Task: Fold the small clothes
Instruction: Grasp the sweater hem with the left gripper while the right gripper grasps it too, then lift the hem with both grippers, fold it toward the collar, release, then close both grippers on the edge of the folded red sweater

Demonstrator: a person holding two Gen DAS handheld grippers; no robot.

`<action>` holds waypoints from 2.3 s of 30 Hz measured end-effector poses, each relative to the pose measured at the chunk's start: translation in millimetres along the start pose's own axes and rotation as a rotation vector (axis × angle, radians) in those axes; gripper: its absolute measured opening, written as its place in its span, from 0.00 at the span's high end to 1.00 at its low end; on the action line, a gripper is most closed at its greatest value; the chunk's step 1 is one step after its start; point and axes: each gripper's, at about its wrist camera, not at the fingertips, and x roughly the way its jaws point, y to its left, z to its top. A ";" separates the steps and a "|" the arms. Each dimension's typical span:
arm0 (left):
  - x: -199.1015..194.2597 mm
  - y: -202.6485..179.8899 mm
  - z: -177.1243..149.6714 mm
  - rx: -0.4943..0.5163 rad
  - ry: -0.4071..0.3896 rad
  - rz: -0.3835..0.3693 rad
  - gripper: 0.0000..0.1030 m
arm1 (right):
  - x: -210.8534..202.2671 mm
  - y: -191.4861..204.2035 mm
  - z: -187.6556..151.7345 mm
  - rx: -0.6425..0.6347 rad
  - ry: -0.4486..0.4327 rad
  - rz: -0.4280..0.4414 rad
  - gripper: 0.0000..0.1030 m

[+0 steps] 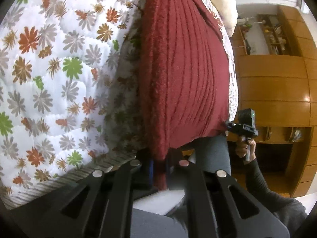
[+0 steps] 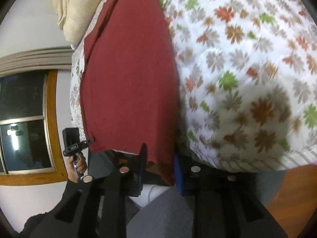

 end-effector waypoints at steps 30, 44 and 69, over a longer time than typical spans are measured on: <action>-102.3 -93.9 73.3 -0.034 -0.443 -0.518 0.96 | -110.9 88.4 41.7 -0.092 -0.347 0.301 0.94; -94.0 -68.6 229.5 -0.133 -0.433 -0.386 0.96 | -106.0 113.4 207.9 -0.057 -0.374 0.231 0.94; -65.2 -33.2 314.9 -0.080 -0.386 -0.058 0.47 | -63.5 60.3 326.7 0.050 -0.327 0.202 0.49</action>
